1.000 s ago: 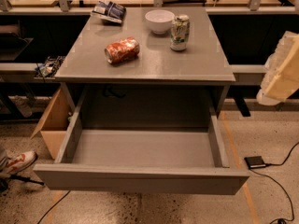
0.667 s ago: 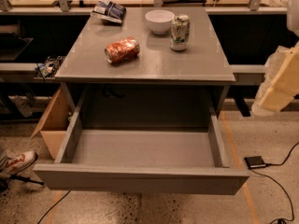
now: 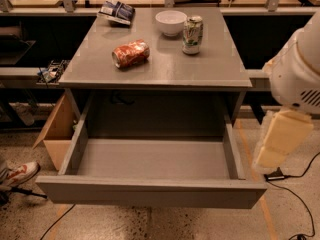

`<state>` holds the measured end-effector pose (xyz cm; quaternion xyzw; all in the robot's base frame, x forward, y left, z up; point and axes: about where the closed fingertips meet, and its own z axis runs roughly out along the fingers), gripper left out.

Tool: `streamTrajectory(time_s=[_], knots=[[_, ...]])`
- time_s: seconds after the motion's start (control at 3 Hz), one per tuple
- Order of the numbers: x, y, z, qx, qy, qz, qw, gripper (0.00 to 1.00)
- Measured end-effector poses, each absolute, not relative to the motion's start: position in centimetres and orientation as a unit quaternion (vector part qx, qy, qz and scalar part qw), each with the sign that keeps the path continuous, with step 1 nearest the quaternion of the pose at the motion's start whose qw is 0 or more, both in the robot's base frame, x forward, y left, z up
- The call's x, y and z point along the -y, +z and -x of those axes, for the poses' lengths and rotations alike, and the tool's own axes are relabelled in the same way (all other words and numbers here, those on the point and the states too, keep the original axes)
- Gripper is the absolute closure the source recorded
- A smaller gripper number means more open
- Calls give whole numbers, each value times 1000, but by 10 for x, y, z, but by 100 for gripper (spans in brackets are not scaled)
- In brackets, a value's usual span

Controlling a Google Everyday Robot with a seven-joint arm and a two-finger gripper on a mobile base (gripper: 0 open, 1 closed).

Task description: Close top drawer

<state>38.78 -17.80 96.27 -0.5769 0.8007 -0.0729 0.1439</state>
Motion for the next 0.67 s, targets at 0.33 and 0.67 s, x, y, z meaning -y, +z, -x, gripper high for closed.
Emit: streamTrajectory(time_s=[0.33,0.67], knots=[[176,914,-374,-815,-44,568,103,18],[181,872,-354,-840,-14,536,84,41]])
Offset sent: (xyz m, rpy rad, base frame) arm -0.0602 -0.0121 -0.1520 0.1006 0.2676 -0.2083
